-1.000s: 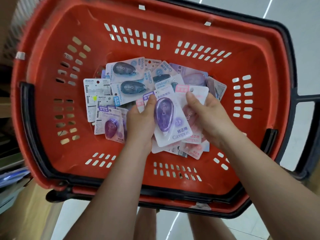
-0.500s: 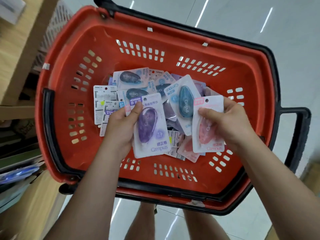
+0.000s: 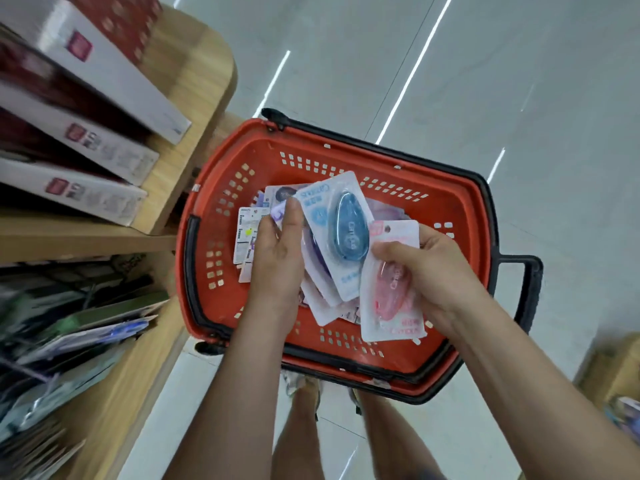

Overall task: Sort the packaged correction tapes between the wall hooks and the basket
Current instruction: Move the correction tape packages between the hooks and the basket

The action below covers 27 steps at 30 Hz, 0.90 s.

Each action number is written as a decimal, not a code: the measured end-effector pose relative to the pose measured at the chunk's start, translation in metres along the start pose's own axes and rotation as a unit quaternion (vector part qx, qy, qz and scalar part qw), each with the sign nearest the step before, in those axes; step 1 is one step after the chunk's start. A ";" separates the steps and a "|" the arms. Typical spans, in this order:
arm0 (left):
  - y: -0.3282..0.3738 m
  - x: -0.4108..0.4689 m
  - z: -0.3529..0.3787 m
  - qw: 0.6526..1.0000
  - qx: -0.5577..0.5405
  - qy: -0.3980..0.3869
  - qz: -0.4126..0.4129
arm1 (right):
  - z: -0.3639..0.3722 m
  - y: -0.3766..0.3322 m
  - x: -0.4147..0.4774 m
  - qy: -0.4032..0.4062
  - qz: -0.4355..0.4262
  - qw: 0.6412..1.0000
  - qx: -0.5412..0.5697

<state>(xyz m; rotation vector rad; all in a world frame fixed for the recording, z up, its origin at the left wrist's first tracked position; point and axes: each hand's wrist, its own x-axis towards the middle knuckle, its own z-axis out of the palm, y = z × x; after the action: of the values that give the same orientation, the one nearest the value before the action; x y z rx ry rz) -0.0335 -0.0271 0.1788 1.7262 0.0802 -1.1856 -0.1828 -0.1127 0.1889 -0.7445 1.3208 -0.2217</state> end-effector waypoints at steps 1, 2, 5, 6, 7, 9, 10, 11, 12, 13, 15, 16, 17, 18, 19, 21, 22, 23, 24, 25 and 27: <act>0.005 -0.007 -0.001 1.000 0.017 -0.003 0.015 | 0.004 -0.006 -0.006 -0.003 -0.006 1.000 -0.002; 0.011 -0.016 0.000 0.999 0.028 -0.003 0.031 | 0.008 -0.013 -0.012 -0.011 -0.011 1.000 -0.005; 0.030 -0.039 -0.002 0.997 0.011 0.030 0.070 | 0.012 -0.035 -0.035 -0.035 -0.020 0.999 -0.020; 0.039 -0.046 -0.004 0.995 0.008 0.050 0.085 | 0.011 -0.045 -0.043 -0.035 -0.024 0.999 -0.020; 0.048 -0.055 -0.007 0.993 0.009 0.070 0.099 | 0.008 -0.057 -0.050 -0.033 -0.027 0.999 -0.012; 0.069 -0.075 -0.013 0.986 0.026 0.104 0.125 | 0.004 -0.086 -0.068 -0.041 -0.030 0.998 0.047; 0.078 -0.086 -0.015 0.985 0.037 0.110 0.131 | 0.004 -0.101 -0.079 -0.063 -0.034 0.994 0.087; 0.087 -0.099 -0.015 0.985 0.040 0.102 0.133 | 0.007 -0.115 -0.090 -0.092 -0.040 0.989 0.111; 0.095 -0.112 -0.015 0.986 0.036 0.090 0.133 | 0.013 -0.127 -0.102 -0.126 -0.045 0.985 0.109; 0.105 -0.127 -0.014 0.987 0.028 0.082 0.136 | 0.021 -0.138 -0.115 -0.156 -0.048 0.983 0.085; 0.123 -0.153 -0.011 0.985 0.013 0.072 0.155 | 0.033 -0.154 -0.134 -0.182 -0.055 0.981 0.040; 0.132 -0.170 -0.012 0.982 -0.004 0.079 0.171 | 0.039 -0.164 -0.148 -0.201 -0.060 0.978 0.019; 0.139 -0.186 -0.013 0.979 -0.016 0.085 0.183 | 0.044 -0.172 -0.162 -0.222 -0.062 0.973 0.001; 0.146 -0.205 -0.014 0.977 -0.028 0.092 0.190 | 0.049 -0.179 -0.178 -0.245 -0.061 0.967 -0.021; 0.151 -0.223 -0.016 0.976 -0.042 0.100 0.191 | 0.055 -0.185 -0.194 -0.270 -0.055 0.960 -0.045; 0.159 -0.254 -0.018 0.975 -0.084 0.116 0.173 | 0.067 -0.191 -0.223 -0.322 -0.026 0.942 -0.089; 0.160 -0.268 -0.020 0.973 -0.106 0.123 0.164 | 0.073 -0.191 -0.236 -0.344 -0.012 0.932 -0.111; 0.162 -0.282 -0.024 0.971 -0.125 0.135 0.154 | 0.080 -0.190 -0.247 -0.362 -0.001 0.923 -0.133; 0.163 -0.296 -0.029 0.969 -0.140 0.145 0.144 | 0.086 -0.190 -0.257 -0.376 0.007 0.914 -0.151; 0.162 -0.310 -0.035 0.966 -0.158 0.153 0.136 | 0.092 -0.190 -0.267 -0.387 0.015 0.906 -0.169; 0.159 -0.339 -0.051 0.959 -0.192 0.168 0.123 | 0.104 -0.187 -0.288 -0.414 0.030 0.885 -0.210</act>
<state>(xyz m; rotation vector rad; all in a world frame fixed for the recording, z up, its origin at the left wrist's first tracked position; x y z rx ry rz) -0.0894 0.0810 0.5362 1.5207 0.2745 -0.6353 -0.1141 -0.0575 0.5364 -1.0086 0.5578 0.4218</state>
